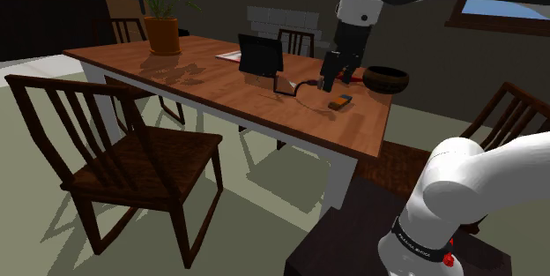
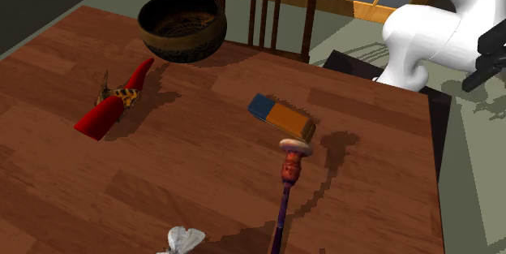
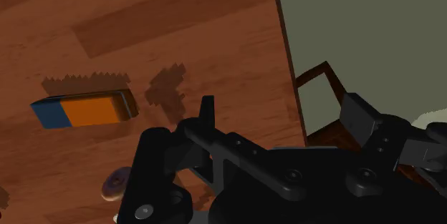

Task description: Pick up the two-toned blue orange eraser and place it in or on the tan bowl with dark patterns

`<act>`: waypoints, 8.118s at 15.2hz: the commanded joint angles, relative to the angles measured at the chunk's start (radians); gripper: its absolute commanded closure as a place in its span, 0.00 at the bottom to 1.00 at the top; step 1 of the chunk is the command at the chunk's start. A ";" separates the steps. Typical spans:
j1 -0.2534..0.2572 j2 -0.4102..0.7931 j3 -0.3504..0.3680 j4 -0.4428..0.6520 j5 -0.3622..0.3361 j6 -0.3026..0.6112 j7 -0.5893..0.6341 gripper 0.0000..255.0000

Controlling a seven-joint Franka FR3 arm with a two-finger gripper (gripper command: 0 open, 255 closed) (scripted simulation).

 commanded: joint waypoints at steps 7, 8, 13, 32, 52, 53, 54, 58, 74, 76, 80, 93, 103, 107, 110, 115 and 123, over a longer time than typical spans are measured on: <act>-0.144 0.177 -0.003 0.048 -0.004 0.104 0.242 0.00; -0.167 0.204 -0.006 0.056 -0.006 0.118 0.282 0.00; -0.275 0.322 -0.027 0.091 -0.013 0.179 0.478 0.00; -0.462 0.490 -0.105 0.019 -0.022 0.377 0.843 0.00; -0.461 0.478 -0.105 0.063 -0.022 0.321 0.843 1.00; -0.461 0.475 -0.105 0.074 -0.022 0.307 0.843 1.00; -0.461 0.473 -0.105 0.086 -0.022 0.294 0.843 1.00; -0.460 0.467 -0.104 0.134 -0.021 0.239 0.842 1.00; -0.459 0.476 -0.102 0.358 -0.019 0.024 0.839 1.00; -0.459 0.481 -0.102 0.390 -0.019 -0.003 0.839 1.00; -0.459 0.494 -0.102 0.457 -0.019 -0.056 0.838 1.00; -0.561 0.701 -0.289 0.681 -0.034 -0.068 0.547 1.00; -0.690 1.004 -0.416 1.046 0.056 -0.140 0.301 1.00; -0.703 1.021 -0.421 1.027 0.062 -0.105 0.282 1.00; -0.698 1.005 -0.420 0.964 0.056 -0.057 0.285 1.00; -0.691 0.985 -0.418 0.870 0.049 0.018 0.289 1.00; -0.688 0.976 -0.416 0.813 0.046 0.067 0.291 1.00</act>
